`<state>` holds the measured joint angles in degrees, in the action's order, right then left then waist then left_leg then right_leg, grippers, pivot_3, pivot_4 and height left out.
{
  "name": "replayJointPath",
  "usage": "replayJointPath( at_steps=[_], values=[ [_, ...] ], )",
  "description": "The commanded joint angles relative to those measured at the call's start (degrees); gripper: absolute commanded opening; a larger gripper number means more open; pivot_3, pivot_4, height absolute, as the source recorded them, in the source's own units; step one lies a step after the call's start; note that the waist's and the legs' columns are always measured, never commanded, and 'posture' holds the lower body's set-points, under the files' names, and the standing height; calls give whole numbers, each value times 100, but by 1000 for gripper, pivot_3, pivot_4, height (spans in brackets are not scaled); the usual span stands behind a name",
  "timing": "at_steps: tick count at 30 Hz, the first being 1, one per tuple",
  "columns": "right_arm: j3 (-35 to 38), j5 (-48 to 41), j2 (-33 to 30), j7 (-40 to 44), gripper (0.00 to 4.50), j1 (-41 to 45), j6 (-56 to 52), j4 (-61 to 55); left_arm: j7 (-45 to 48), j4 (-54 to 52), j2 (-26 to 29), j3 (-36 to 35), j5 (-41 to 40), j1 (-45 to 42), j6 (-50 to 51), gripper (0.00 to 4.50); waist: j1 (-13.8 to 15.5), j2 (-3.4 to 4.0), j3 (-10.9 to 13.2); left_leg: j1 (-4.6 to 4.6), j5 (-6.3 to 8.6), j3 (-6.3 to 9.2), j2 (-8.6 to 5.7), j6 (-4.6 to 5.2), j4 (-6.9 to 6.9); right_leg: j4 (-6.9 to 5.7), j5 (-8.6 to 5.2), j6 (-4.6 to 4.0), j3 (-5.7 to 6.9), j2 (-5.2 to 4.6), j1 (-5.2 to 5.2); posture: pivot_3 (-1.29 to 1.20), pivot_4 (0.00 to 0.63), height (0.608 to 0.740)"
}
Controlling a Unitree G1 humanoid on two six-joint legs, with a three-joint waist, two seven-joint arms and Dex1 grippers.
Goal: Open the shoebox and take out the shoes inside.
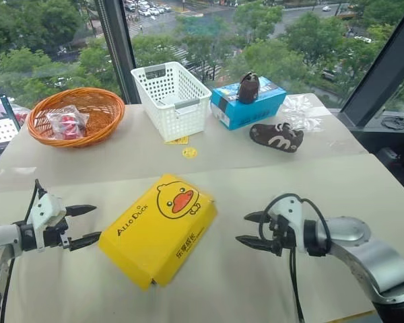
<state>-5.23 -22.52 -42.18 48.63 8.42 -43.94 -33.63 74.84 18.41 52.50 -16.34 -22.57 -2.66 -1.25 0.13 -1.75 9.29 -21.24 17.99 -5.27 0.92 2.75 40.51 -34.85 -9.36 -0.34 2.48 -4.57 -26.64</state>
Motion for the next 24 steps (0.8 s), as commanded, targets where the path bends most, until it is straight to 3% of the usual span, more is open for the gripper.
replayJointPath(
  at_steps=[1, 6, 10, 13, 18, 24],
  values=[
    [-97, 11, 35, -98, 1700, 26, 137, -213, 90, -67, -1, -58, -59, -75, -124, 3065, 13, 0, 0, -1, 2, -1, -1, 2, 0, 2, 0, 1, 0, -2, 0, 0, 150, 731],
    [-268, -93, 66, -127, 2, 3, 69, -348, 112, -28, -45, -38, -16, -129, -187, 1292, 36, 0, 0, -2, 6, -7, -6, 9, 3, 9, -1, 5, 4, -9, 3, 0, 150, 731],
    [-726, 90, -253, 160, 0, -75, 119, -232, 175, -325, -145, 208, 17, -167, -122, 86, 43, 0, 0, 0, 6, -6, -5, 9, 8, 6, -1, 5, 7, -8, 5, 0, 150, 731],
    [-1165, 370, -326, 275, 0, 77, 323, 20, 321, -677, -168, 468, -7, -124, -13, 86, 44, 0, 0, 2, 7, -3, -4, 10, 21, 4, -2, 6, 10, -9, 13, 0, 150, 731],
    [-1757, 900, 110, 203, 0, 746, 663, 892, 543, -1341, -114, 846, -43, -45, 235, 86, 21, -3, 0, 8, 7, -5, -2, 11, 36, -1, -15, 29, 6, -6, 21, 0, 150, 731],
    [-1825, 1348, 719, -138, 0, 1417, 881, 1793, 686, -2050, -33, 1084, -48, 169, 378, 86, -6, -6, -2, 16, 1, 0, 3, 2, 39, -13, -16, 30, 1, 5, 26, 0, 150, 731]
  ],
)
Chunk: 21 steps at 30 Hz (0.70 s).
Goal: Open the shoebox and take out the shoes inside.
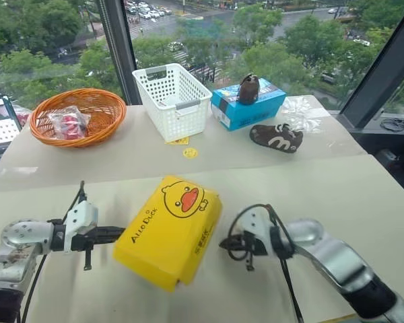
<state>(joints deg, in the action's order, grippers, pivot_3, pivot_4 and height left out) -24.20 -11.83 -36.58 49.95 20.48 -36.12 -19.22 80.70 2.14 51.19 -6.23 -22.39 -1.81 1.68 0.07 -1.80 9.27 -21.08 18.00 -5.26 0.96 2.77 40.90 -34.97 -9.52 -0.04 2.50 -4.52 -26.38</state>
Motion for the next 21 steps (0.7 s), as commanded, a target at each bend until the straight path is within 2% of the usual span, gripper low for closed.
replayJointPath(
  at_steps=[1, 6, 16, 21],
  values=[
    [109, 289, 211, -295, 0, 253, 99, 416, 119, -493, 113, 98, -65, 115, 88, 86, 1, -1, -1, 1, -1, 1, 2, -2, 1, -1, 4, -6, 0, 2, 1, 0, 150, 731],
    [446, 432, 217, -477, 0, 472, 259, 905, 23, -1035, -28, 384, -72, 96, 258, 86, -1, 0, -1, 0, -2, -1, -1, -3, 2, -1, 19, -30, -4, 1, 1, 0, 150, 731],
    [735, 552, 210, -558, 0, 613, 400, 1187, -231, -930, -585, 1177, 353, -629, 193, 86, 55, 0, 0, -5, 1, 0, -5, 3, 2, 4, 24, -31, -4, 4, 4, 0, 150, 731],
    [759, 601, 269, -633, 0, 614, 335, 1165, -155, -833, -645, 1340, 398, -743, 160, 86, 50, 0, 0, -6, 1, 0, -6, 4, 4, 4, 24, -30, -4, 5, 4, 0, 150, 731]
  ],
)
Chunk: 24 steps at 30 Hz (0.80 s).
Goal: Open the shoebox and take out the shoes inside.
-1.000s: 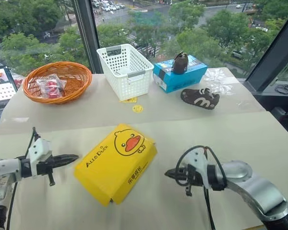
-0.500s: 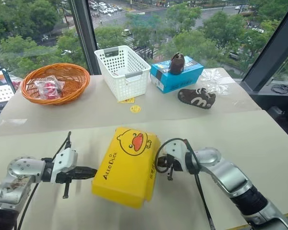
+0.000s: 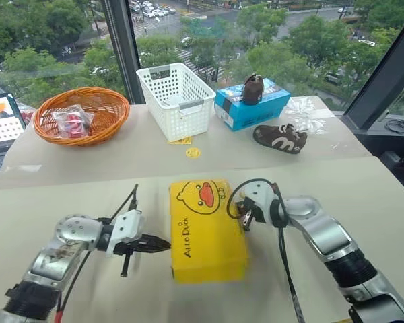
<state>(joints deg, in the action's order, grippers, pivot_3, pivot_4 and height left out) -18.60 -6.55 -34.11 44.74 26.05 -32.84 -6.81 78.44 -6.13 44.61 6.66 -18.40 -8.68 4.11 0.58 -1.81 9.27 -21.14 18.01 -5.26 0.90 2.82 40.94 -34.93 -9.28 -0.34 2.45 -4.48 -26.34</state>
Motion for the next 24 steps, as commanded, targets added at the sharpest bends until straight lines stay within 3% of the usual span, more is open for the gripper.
replayJointPath(
  at_steps=[1, 10, 14, 18, 24],
  values=[
    [201, 79, 12, -108, 0, 32, -3, -111, 86, 6, 30, 52, 10, -37, -113, 86, -3, 0, 0, 1, 0, 0, 0, 0, -1, 0, 0, 0, 0, 0, 0, 0, 150, 731],
    [888, -29, -998, 251, 0, -869, -33, -824, -60, 752, 527, -933, -124, 494, -453, 86, 11, 1, 1, -2, 5, 4, 1, 7, -2, 3, -9, 12, 3, -5, -2, 0, 150, 731],
    [1254, -179, -1344, 459, 0, -1152, 7, -895, 4, 229, 698, -1635, -792, 937, 64, 86, 4, 0, 1, -3, 8, -1, -2, 13, -2, 9, -11, 16, 3, -13, -3, 0, 150, 731],
    [974, -316, -1359, 819, 0, -1382, 268, -1223, 85, -801, 935, -2391, -1492, 1846, 710, 86, -50, 0, 1, -1, 8, -1, 2, 11, -4, 7, -19, 27, 1, -11, -4, 0, 150, 731],
    [668, -377, -914, 985, 0, -1196, 443, -1147, 62, -1335, 1010, -3039, -1741, 2716, 1091, 86, -71, 3, 2, 8, 4, 1, 7, -4, -8, -2, -38, 49, -3, -1, -3, 0, 150, 731]
  ],
)
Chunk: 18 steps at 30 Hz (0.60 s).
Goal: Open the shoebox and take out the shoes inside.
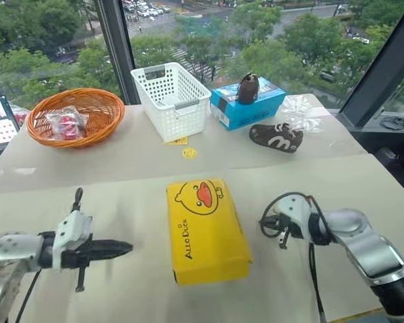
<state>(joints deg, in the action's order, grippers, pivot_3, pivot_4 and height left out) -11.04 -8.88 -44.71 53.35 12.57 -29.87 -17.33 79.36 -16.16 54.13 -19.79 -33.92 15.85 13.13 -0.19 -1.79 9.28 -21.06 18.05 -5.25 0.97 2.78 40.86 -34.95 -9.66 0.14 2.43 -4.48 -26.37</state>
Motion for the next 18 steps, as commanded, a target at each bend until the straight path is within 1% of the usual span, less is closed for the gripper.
replayJointPath(
  at_steps=[1, 5, 9, 12, 13, 15, 18],
  values=[
    [-102, -169, 243, 125, 0, 237, 132, -49, -45, -408, 32, -523, -202, 410, 221, 86, 9, 1, 1, 1, -1, 0, 0, -1, 2, -2, -2, -4, -1, -1, 0, 0, 150, 731],
    [19, -485, 518, 229, 0, 513, -29, 49, -83, -683, -50, -993, -275, 971, 422, 86, 8, 2, 2, 2, -2, -2, -1, -1, 8, -5, -15, -35, -4, -1, 0, 0, 150, 731],
    [230, -913, 577, 441, 0, 738, -207, 131, -129, -893, -142, -1231, -290, 1348, 482, 86, 44, 3, 2, 0, -1, 1, -1, 0, 4, -2, -15, -37, -1, -1, 0, 0, 150, 731],
    [515, -1617, 489, 848, 0, 1074, -619, -85, -185, -953, -186, -1323, -278, 1456, 500, 86, 65, 6, 5, -5, 1, 0, -2, 3, 4, 2, -9, -48, 0, -2, -2, 0, 150, 731],
    [608, -1806, 488, 931, 0, 1192, -691, -133, -201, -964, -197, -1341, -280, 1462, 503, 86, 69, 6, 5, -4, 2, -1, -2, 4, 4, 3, 7, -75, -1, -2, -2, 0, 150, 731],
    [752, -2172, 539, 1009, 0, 1586, -914, -160, -257, -1051, -218, -1399, -339, 1485, 562, 86, 69, 7, 6, -4, 2, 0, -2, 4, 4, 4, 8, -77, 0, -2, -2, 0, 150, 731],
    [717, -2473, 717, 1083, 0, 2346, -1052, -105, -335, -1202, -236, -1559, -455, 1541, 714, 86, 21, 12, 11, -2, 1, -2, 0, 3, 4, 1, -5, -56, -2, 1, -5, 0, 150, 731]
  ],
)
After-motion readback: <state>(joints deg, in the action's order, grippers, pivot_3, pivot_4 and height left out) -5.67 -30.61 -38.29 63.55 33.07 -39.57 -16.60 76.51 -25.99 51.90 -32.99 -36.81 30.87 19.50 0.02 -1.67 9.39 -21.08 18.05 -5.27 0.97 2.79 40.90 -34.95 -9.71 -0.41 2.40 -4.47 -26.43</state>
